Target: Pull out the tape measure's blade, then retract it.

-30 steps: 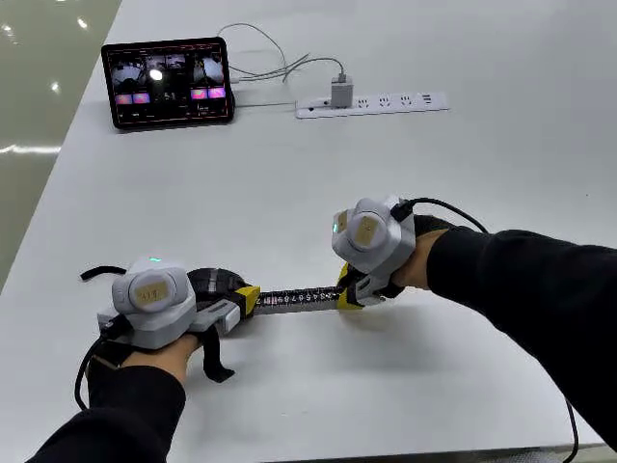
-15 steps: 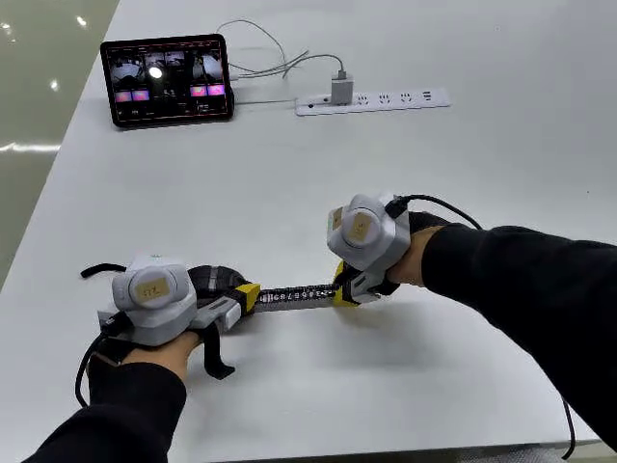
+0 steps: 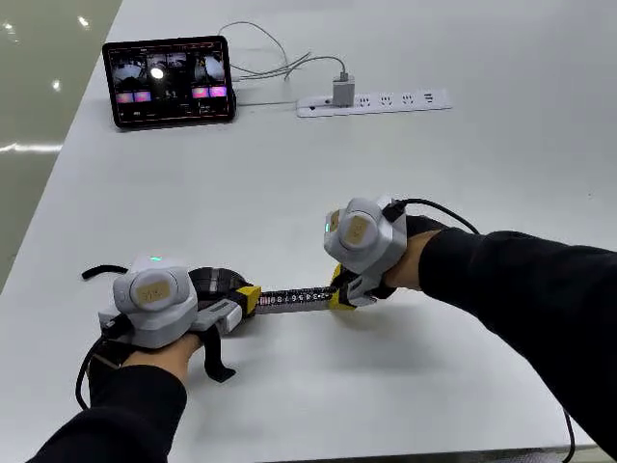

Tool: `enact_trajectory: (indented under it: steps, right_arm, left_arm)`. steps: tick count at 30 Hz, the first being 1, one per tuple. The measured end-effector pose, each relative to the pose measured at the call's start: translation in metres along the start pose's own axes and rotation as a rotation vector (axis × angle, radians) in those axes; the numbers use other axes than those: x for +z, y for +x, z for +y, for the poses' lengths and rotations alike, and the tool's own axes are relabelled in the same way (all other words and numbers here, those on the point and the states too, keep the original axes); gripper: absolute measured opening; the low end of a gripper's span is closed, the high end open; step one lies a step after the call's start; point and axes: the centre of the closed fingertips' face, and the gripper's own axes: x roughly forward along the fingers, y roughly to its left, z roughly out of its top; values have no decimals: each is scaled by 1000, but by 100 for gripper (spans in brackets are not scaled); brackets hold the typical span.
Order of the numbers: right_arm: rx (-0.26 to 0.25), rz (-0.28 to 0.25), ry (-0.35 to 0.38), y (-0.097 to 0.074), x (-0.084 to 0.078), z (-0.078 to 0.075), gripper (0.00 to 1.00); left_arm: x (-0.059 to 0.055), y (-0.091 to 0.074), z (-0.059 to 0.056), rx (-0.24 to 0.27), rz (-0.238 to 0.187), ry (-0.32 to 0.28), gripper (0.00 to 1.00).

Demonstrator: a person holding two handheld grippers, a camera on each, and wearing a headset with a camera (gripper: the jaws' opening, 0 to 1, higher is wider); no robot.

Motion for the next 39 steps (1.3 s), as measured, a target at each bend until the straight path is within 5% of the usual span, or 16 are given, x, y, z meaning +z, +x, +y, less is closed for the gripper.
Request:
enact_trajectory:
  steps: [39]
  right_arm:
    - [7, -37, 26, 10, 15, 2, 9]
  left_arm:
    - [0, 0, 0, -4, 3, 0, 60]
